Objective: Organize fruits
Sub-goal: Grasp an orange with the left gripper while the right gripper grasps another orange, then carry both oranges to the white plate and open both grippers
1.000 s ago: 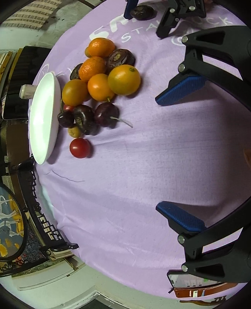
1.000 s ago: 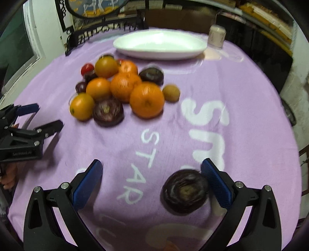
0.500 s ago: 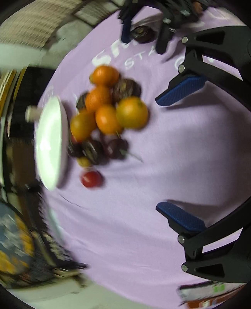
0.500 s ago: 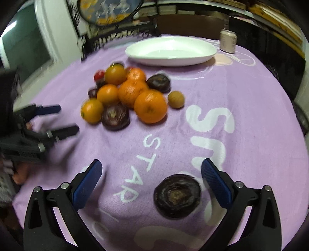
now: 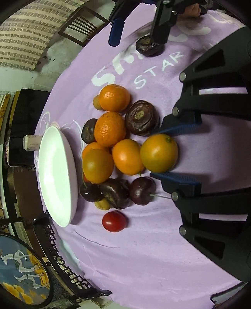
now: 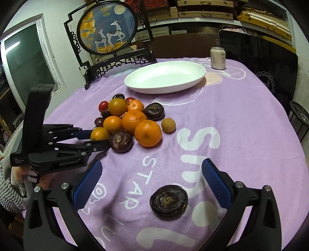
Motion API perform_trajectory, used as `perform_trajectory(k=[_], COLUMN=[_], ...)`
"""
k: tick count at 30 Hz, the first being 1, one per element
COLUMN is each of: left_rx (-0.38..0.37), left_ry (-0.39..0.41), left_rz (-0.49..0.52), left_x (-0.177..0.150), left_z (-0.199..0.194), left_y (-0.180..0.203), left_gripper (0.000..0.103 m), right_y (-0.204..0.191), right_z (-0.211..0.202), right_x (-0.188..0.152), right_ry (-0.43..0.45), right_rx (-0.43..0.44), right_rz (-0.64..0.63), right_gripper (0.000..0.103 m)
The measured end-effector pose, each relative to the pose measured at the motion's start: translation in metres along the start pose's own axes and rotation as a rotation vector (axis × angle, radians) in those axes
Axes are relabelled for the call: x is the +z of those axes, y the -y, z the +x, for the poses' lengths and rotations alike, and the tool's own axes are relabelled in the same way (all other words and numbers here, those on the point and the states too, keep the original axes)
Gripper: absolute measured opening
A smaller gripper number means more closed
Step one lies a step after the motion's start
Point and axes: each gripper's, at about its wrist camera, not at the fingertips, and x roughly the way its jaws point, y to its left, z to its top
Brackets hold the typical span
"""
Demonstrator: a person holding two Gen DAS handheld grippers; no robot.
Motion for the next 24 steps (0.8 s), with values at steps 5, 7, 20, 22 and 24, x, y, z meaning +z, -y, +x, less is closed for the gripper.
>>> perform_trajectory(k=[5,7,20,22,24], left_rx=[-0.034,-0.037,-0.055,-0.054,-0.04], left_ry=[0.011,0.029,0.061,0.06,0.065], left_rz=[-0.012,-0.023,-0.12,-0.132,-0.128], left_x=[-0.005,-0.01,-0.009,-0.002,0.009], left_z=[-0.011,-0.022,-0.037,-0.037,-0.039], left_y=[-0.001,-0.005,-0.032,-0.035,-0.037], left_gripper=[0.037,0.037,0.037,0.037,0.037], right_y=[-0.005,-0.006,0.017,0.025,0.026], right_z=[0.007,0.012,0.07,0.068,0.058], right_x=[0.004,0.01,0.036,0.035,0.039], right_ry=[-0.017,-0.036,-0.158,-0.16,-0.136], right_rx=[0.017,0.031,0.15,0.204,0.202], right_rz=[-0.021,-0.007,0.176,0.227,0.217], right_gripper=[0.09,0.086,0.041,0.041,0.041])
